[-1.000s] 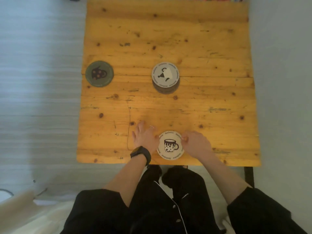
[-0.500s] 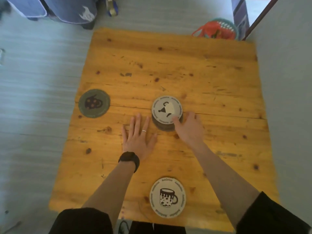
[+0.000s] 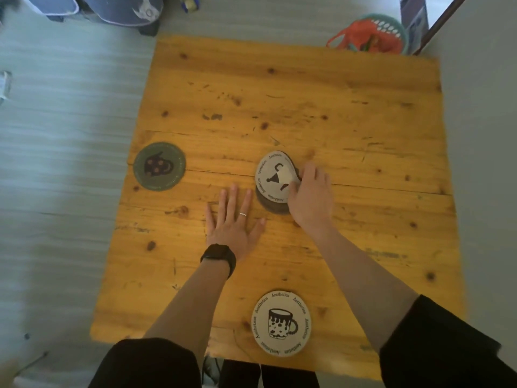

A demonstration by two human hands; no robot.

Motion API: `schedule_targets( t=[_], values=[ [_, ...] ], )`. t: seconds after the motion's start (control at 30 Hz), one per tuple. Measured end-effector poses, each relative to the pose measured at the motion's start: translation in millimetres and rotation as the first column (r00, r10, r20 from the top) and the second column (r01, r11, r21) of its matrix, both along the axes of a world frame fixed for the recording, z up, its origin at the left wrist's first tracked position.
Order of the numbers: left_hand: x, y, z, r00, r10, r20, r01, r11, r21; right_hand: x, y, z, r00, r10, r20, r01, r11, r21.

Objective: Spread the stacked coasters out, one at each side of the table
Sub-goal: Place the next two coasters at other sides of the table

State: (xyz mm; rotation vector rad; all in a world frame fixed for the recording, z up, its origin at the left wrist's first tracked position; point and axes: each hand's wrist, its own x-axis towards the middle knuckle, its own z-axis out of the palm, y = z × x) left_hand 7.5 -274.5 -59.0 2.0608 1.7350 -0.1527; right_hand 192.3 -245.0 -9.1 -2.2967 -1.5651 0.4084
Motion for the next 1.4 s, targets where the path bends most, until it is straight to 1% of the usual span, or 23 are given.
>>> schedule_targets(
  t=[0.03, 0.1, 0.2, 0.23, 0.27, 0.3, 0.37, 0.4, 0.47, 0.5, 0.53, 0.57, 0.6, 0.67, 0.77, 0.8, 0.87, 0.97, 1.03, 1.1, 1.17, 1.23, 1.4],
  values=[
    [0, 1, 1, 1.000, -0.010, -0.014, 0.010, 1.000, -0.017, 0, -3, 2, 0.998, -0.005, -0.056, 0.007, 0.999, 0.033],
    [0, 3, 5, 0.999, -0.034, -0.034, 0.032, 0.997, -0.072, 2, -11, 8, 0.967, -0.079, -0.243, 0.090, 0.995, 0.035],
    [5, 11, 23, 1.000, -0.005, 0.006, 0.006, 0.985, -0.173, 10, -39, 26, 0.864, -0.181, -0.471, 0.198, 0.980, -0.013],
    [9, 12, 34, 0.997, 0.052, 0.058, -0.039, 0.978, -0.205, 12, -53, 33, 0.808, -0.223, -0.546, 0.236, 0.971, -0.048],
    [15, 10, 47, 0.982, 0.135, 0.131, -0.099, 0.964, -0.246, 14, -68, 41, 0.726, -0.279, -0.628, 0.279, 0.955, -0.102],
    [21, 6, 61, 0.947, 0.240, 0.216, -0.165, 0.935, -0.315, 14, -84, 48, 0.616, -0.346, -0.707, 0.327, 0.930, -0.170],
    [33, -15, 91, 0.813, 0.469, 0.345, -0.242, 0.812, -0.531, 14, -118, 62, 0.373, -0.461, -0.805, 0.416, 0.859, -0.300],
    [39, -30, 107, 0.738, 0.567, 0.365, -0.238, 0.725, -0.646, 12, -137, 68, 0.281, -0.494, -0.823, 0.456, 0.823, -0.339],
    [47, -61, 132, 0.618, 0.708, 0.342, -0.187, 0.555, -0.811, 10, -173, 78, 0.156, -0.547, -0.823, 0.522, 0.753, -0.401],
    [49, -75, 142, 0.566, 0.756, 0.329, -0.167, 0.496, -0.852, 9, -192, 84, 0.113, -0.574, -0.811, 0.536, 0.723, -0.437],
    [51, -89, 151, 0.530, 0.783, 0.326, -0.165, 0.472, -0.866, 8, -210, 89, 0.077, -0.598, -0.797, 0.537, 0.699, -0.472],
    [52, -102, 158, 0.518, 0.789, 0.330, -0.169, 0.473, -0.865, 7, -228, 95, 0.052, -0.623, -0.781, 0.533, 0.678, -0.506],
    [53, -115, 165, 0.533, 0.776, 0.337, -0.161, 0.484, -0.860, 7, -245, 99, 0.042, -0.650, -0.759, 0.531, 0.658, -0.534],
    [54, -135, 175, 0.605, 0.717, 0.348, -0.113, 0.509, -0.853, 9, -274, 108, 0.016, -0.681, -0.732, 0.564, 0.610, -0.556],
    [54, -155, 185, 0.728, 0.588, 0.354, -0.035, 0.547, -0.836, 17, -306, 125, -0.116, -0.622, -0.774, 0.633, 0.554, -0.540],
    [54, -160, 188, 0.763, 0.536, 0.361, -0.003, 0.562, -0.827, 19, -315, 132, -0.120, -0.613, -0.781, 0.644, 0.551, -0.531],
    [57, -170, 193, 0.819, 0.429, 0.380, 0.061, 0.595, -0.802, 24, -334, 142, -0.050, -0.625, -0.779, 0.647, 0.574, -0.503],
    [69, -181, 199, 0.873, 0.274, 0.404, 0.149, 0.638, -0.756, 30, -361, 152, 0.164, -0.664, -0.729, 0.655, 0.626, -0.423],
    [81, -188, 201, 0.897, 0.187, 0.402, 0.175, 0.684, -0.708, 33, -381, 155, 0.272, -0.683, -0.678, 0.679, 0.636, -0.368],
    [96, -196, 201, 0.904, 0.147, 0.401, 0.176, 0.727, -0.664, 35, -399, 156, 0.358, -0.695, -0.624, 0.694, 0.645, -0.320],
    [123, -210, 201, 0.902, 0.115, 0.416, 0.197, 0.748, -0.634, 46, -423, 154, 0.376, -0.718, -0.586, 0.720, 0.624, -0.303],
    [134, -216, 199, 0.883, 0.149, 0.446, 0.197, 0.744, -0.638, 49, -432, 149, 0.377, -0.724, -0.577, 0.722, 0.620, -0.307],
    [197, -260, 190, 0.891, 0.111, 0.439, 0.222, 0.738, -0.637, 106, -482, 138, 0.292, -0.745, -0.600, 0.767, 0.557, -0.318]
  ],
)
